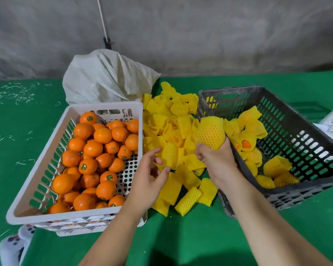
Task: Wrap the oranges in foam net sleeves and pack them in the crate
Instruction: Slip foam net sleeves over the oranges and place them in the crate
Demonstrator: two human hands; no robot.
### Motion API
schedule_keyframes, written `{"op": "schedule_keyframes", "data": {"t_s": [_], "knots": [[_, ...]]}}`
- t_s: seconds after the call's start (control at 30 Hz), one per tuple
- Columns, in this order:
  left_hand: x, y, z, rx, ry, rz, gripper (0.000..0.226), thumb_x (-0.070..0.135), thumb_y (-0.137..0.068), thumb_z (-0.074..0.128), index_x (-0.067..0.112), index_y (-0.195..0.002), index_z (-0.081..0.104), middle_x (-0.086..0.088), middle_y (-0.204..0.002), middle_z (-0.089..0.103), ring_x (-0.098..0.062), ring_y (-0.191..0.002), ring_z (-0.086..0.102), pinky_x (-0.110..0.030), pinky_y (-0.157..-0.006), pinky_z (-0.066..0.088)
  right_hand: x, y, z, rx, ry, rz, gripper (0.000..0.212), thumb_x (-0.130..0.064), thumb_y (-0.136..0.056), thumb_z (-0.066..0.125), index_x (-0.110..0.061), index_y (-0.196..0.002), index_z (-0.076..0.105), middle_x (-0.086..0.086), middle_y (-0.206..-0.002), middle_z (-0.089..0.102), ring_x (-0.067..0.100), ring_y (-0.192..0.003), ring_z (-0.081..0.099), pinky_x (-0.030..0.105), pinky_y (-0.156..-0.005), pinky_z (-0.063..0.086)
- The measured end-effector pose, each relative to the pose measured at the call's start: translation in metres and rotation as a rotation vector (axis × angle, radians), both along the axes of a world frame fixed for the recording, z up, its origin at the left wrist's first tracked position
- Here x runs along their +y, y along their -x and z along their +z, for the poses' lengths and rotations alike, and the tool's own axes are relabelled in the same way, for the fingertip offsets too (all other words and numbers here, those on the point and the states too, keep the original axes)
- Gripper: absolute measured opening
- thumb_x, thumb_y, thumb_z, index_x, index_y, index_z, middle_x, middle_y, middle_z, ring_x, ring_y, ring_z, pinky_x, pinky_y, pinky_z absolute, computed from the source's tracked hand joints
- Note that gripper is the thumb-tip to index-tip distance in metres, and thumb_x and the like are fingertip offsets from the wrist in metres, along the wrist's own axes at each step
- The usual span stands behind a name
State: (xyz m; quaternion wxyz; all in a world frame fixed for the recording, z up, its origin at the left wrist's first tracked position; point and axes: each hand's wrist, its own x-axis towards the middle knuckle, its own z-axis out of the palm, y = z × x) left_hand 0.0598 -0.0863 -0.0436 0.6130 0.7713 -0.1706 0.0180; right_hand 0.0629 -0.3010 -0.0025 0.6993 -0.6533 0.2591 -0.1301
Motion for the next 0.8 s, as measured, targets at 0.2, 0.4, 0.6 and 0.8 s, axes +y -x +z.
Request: {"op": "schedule_keyframes", "data": {"t_s": [0.2,0.4,0.6,0.8], "knots": [[-0.002,0.001,0.005,0.062,0.072,-0.001,0.044,0.038,-0.096,0.064,0.04,-0.138,0.051,0.01,-0.103,0.06,-0.003,-0.081,0.057,-0.016,-0.074,0.05,-0.086,-0.029,0.025,0.086,-0.027,-0.259,0.12,-0.026,-0.086,0.081,-0.046,-0.156,-0.013,0.006,-0.144,0.052,0.017,-0.108,0.07,0.034,-0.077,0.062],[0.0,-0.003,0.002,0.125,0.202,0.044,0.035,0.028,-0.102,0.06,0.032,-0.137,0.057,0.007,-0.1,0.063,-0.014,-0.09,0.06,-0.027,-0.084,0.052,-0.065,-0.015,0.004,0.147,0.742,0.015,0.112,-0.048,-0.092,0.066,-0.046,-0.151,-0.029,0.002,-0.171,0.01,0.037,-0.139,0.046,0.054,-0.102,0.048],[0.032,-0.053,0.012,0.631,0.573,0.125,0.023,0.012,-0.107,0.056,0.016,-0.128,0.065,-0.007,-0.096,0.062,-0.017,-0.076,0.062,-0.028,-0.067,0.056,-0.039,-0.015,-0.03,0.339,1.69,0.363,0.089,-0.052,-0.094,0.055,-0.035,-0.161,0.0,0.011,-0.169,-0.018,0.041,-0.156,-0.002,0.057,-0.122,0.013],[0.051,-0.079,-0.027,0.3,-0.479,0.127,0.031,0.01,-0.108,0.053,0.017,-0.139,0.055,-0.01,-0.135,0.062,-0.026,-0.115,0.064,-0.045,-0.098,0.053,0.014,-0.001,-0.076,0.417,1.148,0.843,0.08,-0.041,-0.095,0.062,-0.041,-0.16,0.013,-0.001,-0.169,-0.018,0.034,-0.154,-0.003,0.056,-0.122,0.019]]}}
